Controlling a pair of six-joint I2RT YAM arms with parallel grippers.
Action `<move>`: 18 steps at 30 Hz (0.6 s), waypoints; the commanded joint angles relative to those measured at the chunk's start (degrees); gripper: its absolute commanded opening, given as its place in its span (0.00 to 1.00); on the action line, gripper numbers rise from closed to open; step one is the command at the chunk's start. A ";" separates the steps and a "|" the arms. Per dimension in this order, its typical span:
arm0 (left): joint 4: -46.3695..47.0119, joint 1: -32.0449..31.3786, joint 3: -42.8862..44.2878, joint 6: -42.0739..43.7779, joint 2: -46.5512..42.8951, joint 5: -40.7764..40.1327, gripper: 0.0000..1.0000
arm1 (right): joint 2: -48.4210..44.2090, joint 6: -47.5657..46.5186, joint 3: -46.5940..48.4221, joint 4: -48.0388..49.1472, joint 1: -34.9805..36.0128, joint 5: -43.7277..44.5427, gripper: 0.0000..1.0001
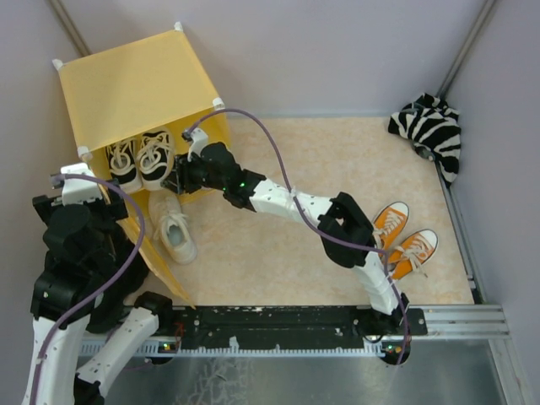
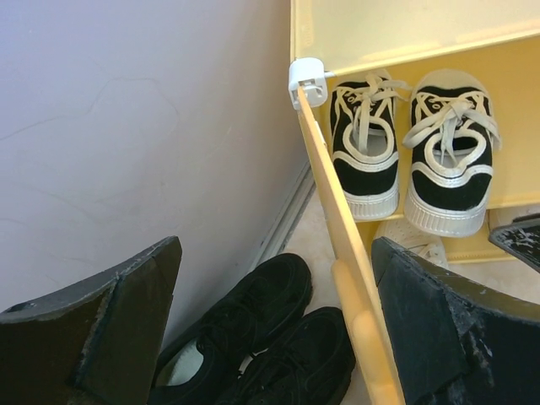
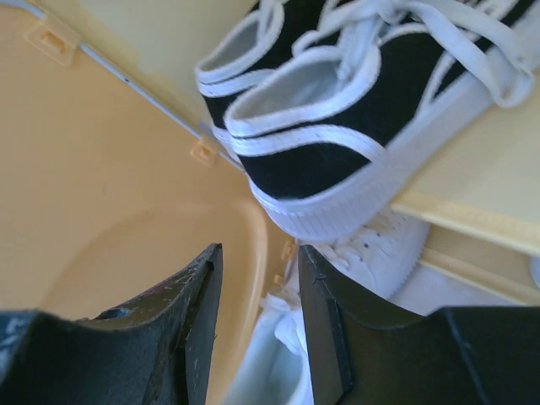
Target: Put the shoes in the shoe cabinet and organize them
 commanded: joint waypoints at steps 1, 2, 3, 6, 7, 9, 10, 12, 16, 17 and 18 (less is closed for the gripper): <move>1.51 0.07 0.19 0.97 -1.56 0.05 0.99 | 3.97 1.29 6.79 2.08 1.00 -3.08 0.41; 1.54 0.06 0.32 1.05 -1.69 0.20 0.99 | 4.84 1.52 7.99 1.46 1.24 -3.37 0.41; 1.64 0.06 0.38 1.10 -1.82 0.41 0.99 | 5.37 1.68 8.80 0.88 1.51 -3.39 0.40; 2.21 0.11 0.30 1.62 -2.46 0.92 0.99 | 5.14 3.54 7.73 0.90 2.36 -0.89 0.39; 2.42 0.07 0.26 1.78 -2.78 1.08 0.99 | 4.62 3.93 6.84 0.71 2.88 1.45 0.40; 2.70 0.07 0.21 2.21 -3.19 1.28 0.99 | 4.32 4.06 6.59 -0.93 3.50 5.80 0.44; 2.68 0.07 0.21 2.38 -3.38 1.43 0.99 | 4.65 3.95 7.08 -1.20 3.60 6.08 0.47; 2.75 0.13 0.13 2.73 -3.86 1.37 0.99 | 6.25 3.92 10.05 -2.83 3.61 5.88 0.51; 2.77 0.07 0.21 3.30 -4.75 1.05 0.99 | 7.83 3.12 12.17 -4.24 3.48 9.22 0.51; 2.71 0.06 0.25 3.42 -4.91 0.85 0.99 | 7.79 2.80 12.14 -4.07 3.38 10.30 0.51; 2.73 0.06 0.31 3.57 -5.11 0.65 0.99 | 7.79 2.53 12.25 -4.06 3.12 11.29 0.51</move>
